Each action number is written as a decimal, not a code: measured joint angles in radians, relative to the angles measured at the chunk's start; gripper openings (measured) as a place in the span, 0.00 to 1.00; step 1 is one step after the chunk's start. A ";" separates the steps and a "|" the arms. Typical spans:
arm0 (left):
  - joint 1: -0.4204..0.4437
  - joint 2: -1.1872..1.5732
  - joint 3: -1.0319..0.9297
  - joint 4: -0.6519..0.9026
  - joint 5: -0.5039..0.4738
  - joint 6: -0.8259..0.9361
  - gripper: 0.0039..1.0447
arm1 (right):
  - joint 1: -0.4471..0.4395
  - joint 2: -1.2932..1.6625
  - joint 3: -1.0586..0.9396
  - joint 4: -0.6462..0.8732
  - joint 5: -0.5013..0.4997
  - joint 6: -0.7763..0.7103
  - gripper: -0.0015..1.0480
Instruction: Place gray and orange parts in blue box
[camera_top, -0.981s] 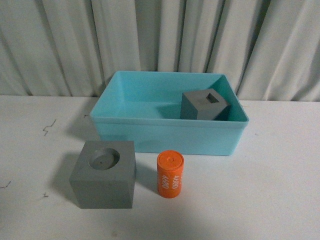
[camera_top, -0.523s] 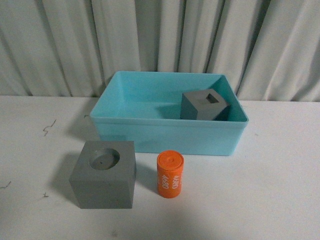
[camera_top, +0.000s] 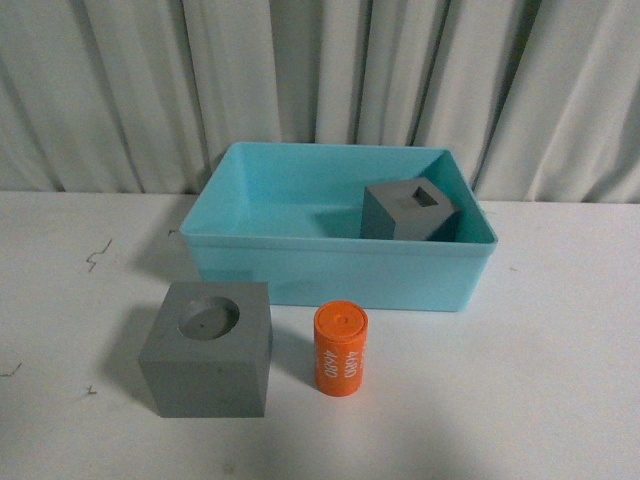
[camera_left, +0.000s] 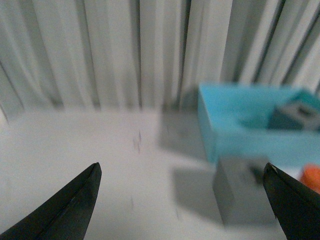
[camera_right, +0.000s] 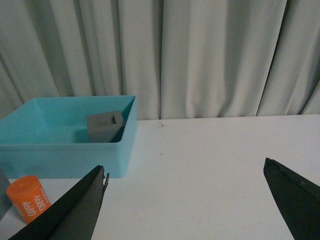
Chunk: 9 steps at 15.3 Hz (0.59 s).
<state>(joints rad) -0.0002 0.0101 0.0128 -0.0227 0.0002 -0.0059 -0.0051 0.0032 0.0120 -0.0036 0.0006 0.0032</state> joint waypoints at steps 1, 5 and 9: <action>-0.009 0.166 0.124 -0.286 -0.007 -0.095 0.94 | 0.000 0.000 0.000 0.000 0.000 0.000 0.94; -0.139 0.747 0.326 -0.223 -0.095 -0.302 0.94 | 0.000 0.000 0.000 0.000 0.000 0.000 0.94; -0.260 1.177 0.482 0.147 -0.149 -0.217 0.94 | 0.000 0.000 0.000 0.000 0.000 0.000 0.94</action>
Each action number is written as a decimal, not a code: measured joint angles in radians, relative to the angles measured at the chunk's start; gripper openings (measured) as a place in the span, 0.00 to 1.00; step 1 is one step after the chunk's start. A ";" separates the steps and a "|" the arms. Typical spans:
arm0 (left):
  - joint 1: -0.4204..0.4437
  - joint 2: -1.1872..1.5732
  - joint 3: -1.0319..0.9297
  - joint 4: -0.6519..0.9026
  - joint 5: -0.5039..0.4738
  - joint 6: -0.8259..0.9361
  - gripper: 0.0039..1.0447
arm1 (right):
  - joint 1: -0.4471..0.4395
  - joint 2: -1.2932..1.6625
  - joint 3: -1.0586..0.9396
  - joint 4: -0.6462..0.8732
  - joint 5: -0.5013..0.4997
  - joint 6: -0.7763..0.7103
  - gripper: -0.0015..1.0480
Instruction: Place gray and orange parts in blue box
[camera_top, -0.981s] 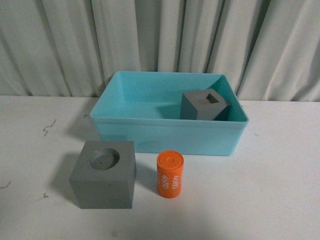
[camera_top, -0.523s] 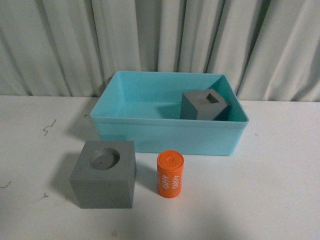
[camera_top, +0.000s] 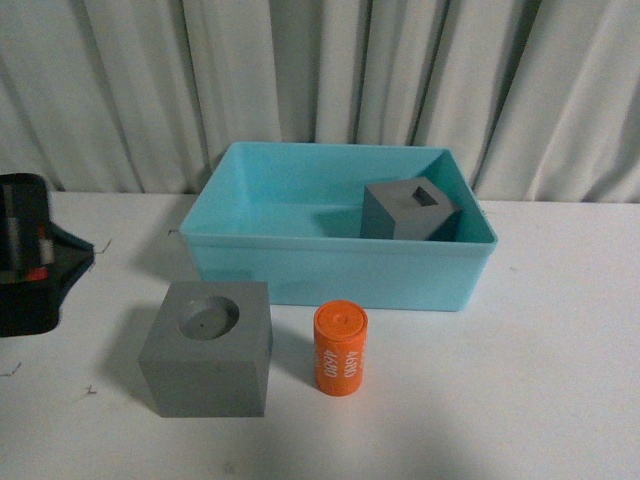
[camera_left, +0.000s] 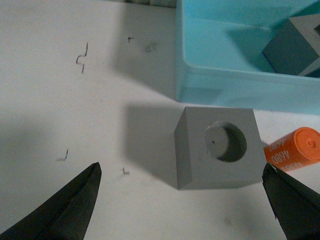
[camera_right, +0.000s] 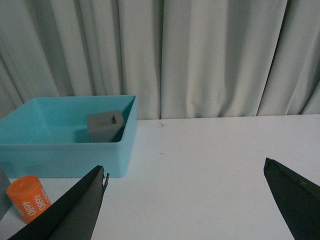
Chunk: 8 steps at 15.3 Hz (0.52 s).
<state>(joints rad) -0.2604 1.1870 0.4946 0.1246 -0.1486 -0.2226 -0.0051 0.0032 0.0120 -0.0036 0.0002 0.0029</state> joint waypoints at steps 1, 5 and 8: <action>-0.004 0.062 0.014 0.053 -0.003 0.029 0.94 | 0.000 0.000 0.000 0.000 0.000 0.000 0.94; -0.017 0.340 0.070 0.238 -0.008 0.165 0.94 | 0.000 0.000 0.000 0.000 0.000 0.000 0.94; -0.025 0.459 0.125 0.264 -0.004 0.197 0.94 | 0.000 0.000 0.000 0.000 0.000 0.000 0.94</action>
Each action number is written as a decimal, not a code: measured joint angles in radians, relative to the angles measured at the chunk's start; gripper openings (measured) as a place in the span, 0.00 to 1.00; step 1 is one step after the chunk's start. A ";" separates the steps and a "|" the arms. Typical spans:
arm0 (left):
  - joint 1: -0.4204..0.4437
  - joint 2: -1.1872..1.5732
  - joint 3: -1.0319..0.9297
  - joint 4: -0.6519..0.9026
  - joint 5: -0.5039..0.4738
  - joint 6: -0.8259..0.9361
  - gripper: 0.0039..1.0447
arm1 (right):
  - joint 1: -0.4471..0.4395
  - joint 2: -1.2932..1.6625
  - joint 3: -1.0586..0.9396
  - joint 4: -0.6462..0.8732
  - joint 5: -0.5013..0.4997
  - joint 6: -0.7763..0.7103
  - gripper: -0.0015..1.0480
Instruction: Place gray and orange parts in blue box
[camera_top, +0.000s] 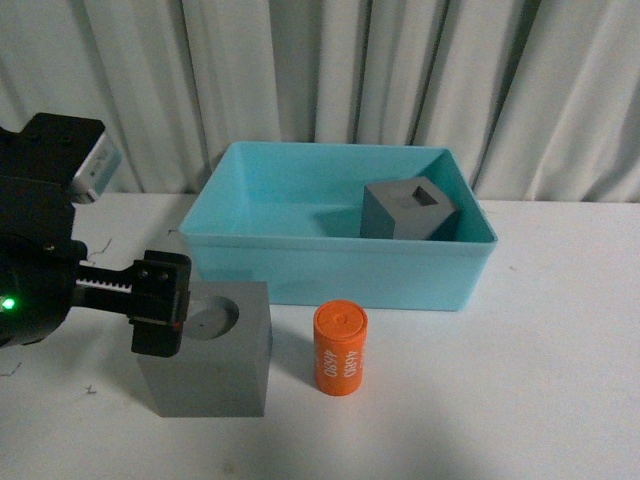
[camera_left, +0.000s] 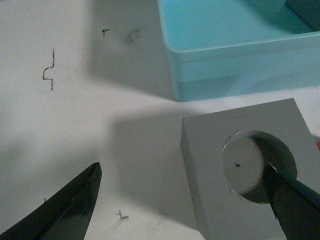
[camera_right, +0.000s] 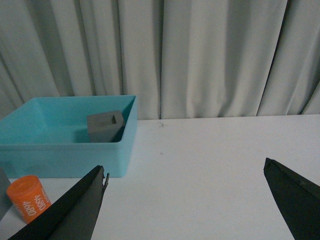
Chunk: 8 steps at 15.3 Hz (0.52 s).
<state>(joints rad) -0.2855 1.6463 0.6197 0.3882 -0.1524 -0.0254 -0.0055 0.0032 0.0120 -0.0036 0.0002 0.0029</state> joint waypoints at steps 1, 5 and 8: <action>-0.001 0.023 0.016 0.004 0.000 0.003 0.94 | 0.000 0.000 0.000 0.000 0.000 0.000 0.94; -0.003 0.112 0.067 0.013 0.003 0.008 0.94 | 0.000 0.000 0.000 0.000 0.000 0.000 0.94; -0.003 0.132 0.073 0.017 0.003 0.008 0.94 | 0.000 0.000 0.000 0.000 0.000 0.000 0.94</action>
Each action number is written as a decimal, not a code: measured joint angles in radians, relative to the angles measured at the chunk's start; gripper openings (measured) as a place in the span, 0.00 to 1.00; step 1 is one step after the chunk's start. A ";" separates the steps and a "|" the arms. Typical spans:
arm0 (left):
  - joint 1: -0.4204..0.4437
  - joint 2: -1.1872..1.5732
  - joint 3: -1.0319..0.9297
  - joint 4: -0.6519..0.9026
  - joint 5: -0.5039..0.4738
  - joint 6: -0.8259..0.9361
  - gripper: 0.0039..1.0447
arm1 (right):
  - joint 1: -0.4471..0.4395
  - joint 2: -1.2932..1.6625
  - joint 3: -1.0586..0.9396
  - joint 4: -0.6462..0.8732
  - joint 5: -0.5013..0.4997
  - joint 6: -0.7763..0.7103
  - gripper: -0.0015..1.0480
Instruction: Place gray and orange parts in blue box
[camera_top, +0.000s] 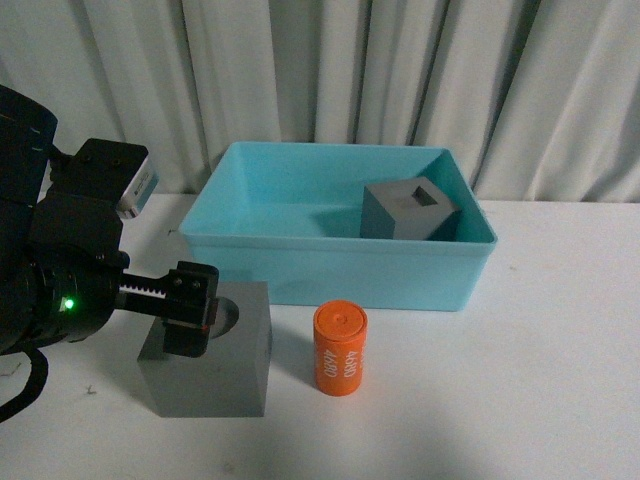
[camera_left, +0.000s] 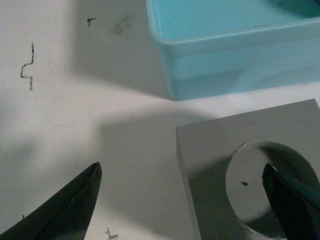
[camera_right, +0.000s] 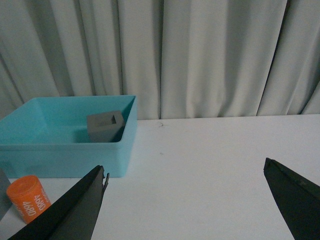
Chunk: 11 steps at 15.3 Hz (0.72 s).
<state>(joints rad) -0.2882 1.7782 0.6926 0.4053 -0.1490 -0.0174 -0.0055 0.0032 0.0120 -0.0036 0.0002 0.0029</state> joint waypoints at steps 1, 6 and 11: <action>0.000 0.009 0.002 0.000 0.000 0.000 0.94 | 0.000 0.000 0.000 0.000 0.000 0.000 0.94; -0.025 0.047 0.016 0.003 -0.005 0.000 0.94 | 0.000 0.000 0.000 0.000 0.000 0.000 0.94; -0.037 0.074 0.031 0.008 -0.016 -0.002 0.94 | 0.000 0.000 0.000 0.000 0.000 0.000 0.94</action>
<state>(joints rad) -0.3256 1.8526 0.7239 0.4129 -0.1654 -0.0189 -0.0051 0.0032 0.0120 -0.0036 0.0002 0.0029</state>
